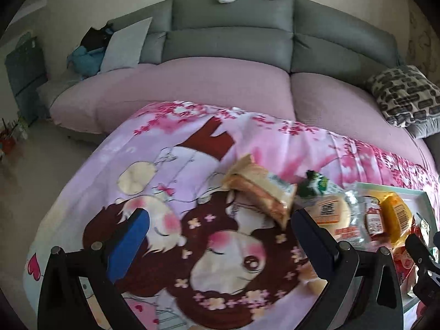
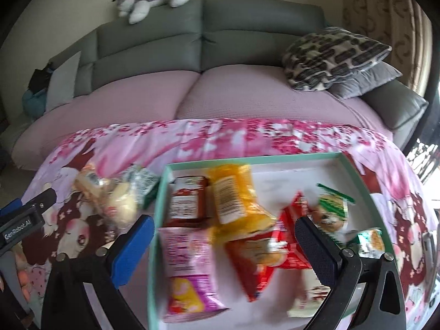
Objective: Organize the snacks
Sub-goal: 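Move both open tools back toward the remaining snack pile, then close the right tool on the cream pudding cup, then grasp the round steamed-bun bag with the left tool while the right tool carries the pudding cup over the tray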
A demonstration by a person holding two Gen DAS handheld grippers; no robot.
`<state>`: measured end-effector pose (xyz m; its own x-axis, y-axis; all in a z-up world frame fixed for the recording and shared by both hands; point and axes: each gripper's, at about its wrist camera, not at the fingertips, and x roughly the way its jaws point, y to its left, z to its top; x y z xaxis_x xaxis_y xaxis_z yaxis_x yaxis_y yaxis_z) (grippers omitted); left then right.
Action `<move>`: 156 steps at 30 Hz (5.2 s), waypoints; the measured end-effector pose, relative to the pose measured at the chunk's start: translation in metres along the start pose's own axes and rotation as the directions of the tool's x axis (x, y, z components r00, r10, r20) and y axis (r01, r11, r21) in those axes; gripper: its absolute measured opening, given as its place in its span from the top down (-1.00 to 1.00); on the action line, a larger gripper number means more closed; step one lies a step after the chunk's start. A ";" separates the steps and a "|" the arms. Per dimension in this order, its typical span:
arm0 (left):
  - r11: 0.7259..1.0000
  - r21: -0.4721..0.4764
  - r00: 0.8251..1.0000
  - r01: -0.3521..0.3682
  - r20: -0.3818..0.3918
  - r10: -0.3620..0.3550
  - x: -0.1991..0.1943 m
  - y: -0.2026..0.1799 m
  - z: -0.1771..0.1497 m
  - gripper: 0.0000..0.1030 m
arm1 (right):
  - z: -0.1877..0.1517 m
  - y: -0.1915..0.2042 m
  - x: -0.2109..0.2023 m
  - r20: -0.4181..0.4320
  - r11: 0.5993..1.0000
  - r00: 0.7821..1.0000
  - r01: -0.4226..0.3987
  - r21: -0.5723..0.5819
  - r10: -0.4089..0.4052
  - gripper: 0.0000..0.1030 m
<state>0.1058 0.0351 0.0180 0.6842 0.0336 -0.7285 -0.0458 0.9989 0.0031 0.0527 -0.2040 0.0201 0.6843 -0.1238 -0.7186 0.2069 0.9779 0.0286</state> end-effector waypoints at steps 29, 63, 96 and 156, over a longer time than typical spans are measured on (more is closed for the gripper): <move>0.990 -0.121 0.977 0.071 -0.193 -0.094 0.041 0.048 -0.027 -0.99 | -0.025 0.094 0.025 -0.141 0.973 0.974 -0.197 -0.121 0.179 -0.44; 0.995 -0.085 0.946 0.044 -0.318 -0.069 0.065 0.032 -0.040 -0.99 | -0.049 0.114 0.054 -0.263 0.947 0.942 -0.261 -0.186 0.208 0.02; 0.989 -0.064 0.967 0.134 -0.209 -0.145 0.043 -0.007 -0.021 -0.99 | -0.017 0.064 0.008 -0.100 0.966 0.967 -0.242 -0.087 0.233 0.06; 0.893 -0.166 0.885 0.418 -0.146 -0.442 0.057 -0.087 -0.006 -0.31 | -0.010 -0.034 0.002 -0.036 0.984 0.988 -0.146 0.106 0.150 0.06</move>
<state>0.1447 -0.0498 -0.0276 0.5194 -0.4163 -0.7463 0.1248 0.9009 -0.4156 0.0403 -0.2354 0.0110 0.6822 0.0307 -0.7305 0.1775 0.9623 0.2063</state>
